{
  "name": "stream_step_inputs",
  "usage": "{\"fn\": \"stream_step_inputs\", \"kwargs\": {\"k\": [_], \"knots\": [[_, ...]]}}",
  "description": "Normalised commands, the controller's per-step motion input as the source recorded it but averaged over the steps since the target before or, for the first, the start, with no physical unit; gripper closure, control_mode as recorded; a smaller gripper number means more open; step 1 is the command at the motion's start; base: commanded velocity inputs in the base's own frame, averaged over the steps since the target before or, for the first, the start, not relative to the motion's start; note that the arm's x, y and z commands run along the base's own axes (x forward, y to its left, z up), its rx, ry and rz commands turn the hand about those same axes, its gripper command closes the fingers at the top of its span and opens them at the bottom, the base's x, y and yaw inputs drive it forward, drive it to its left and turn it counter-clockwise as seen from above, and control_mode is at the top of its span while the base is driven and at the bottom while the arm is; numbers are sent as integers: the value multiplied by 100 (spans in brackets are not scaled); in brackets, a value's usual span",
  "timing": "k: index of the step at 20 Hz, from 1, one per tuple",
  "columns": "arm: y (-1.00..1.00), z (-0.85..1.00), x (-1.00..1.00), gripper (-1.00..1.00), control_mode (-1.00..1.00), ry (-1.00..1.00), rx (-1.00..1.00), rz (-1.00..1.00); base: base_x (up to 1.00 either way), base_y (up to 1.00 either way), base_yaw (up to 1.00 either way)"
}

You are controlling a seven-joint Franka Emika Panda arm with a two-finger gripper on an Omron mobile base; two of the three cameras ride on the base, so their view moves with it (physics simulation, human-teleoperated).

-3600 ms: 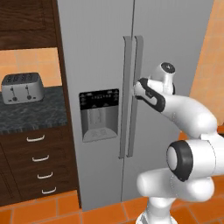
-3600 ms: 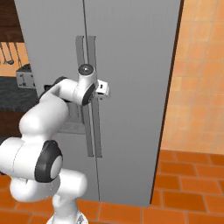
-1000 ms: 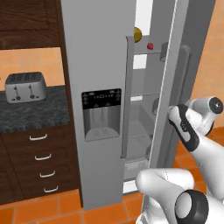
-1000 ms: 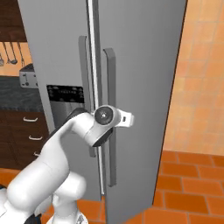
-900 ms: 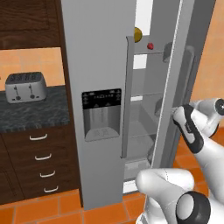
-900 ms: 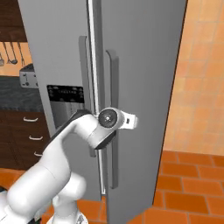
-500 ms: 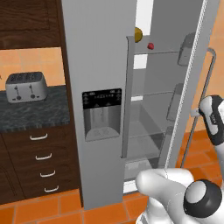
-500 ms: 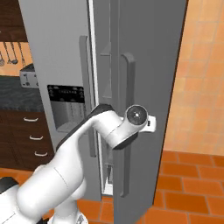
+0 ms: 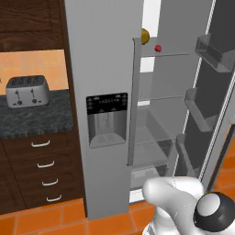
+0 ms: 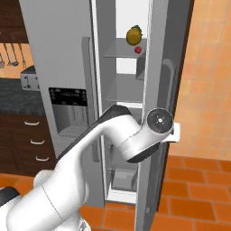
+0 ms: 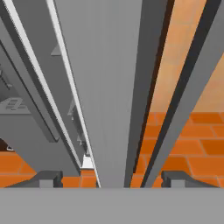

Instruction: Take the strawberry from the fridge and place it on top of the pancake, located on the dining counter.

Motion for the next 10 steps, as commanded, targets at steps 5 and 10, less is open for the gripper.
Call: {"fn": "stream_step_inputs", "kwargs": {"k": [5,10], "knots": [[100,15,-6,-100,-100,19,-50,-16,0,0,0],[67,-18,89,-100,-100,33,-48,-15,0,0,0]]}}
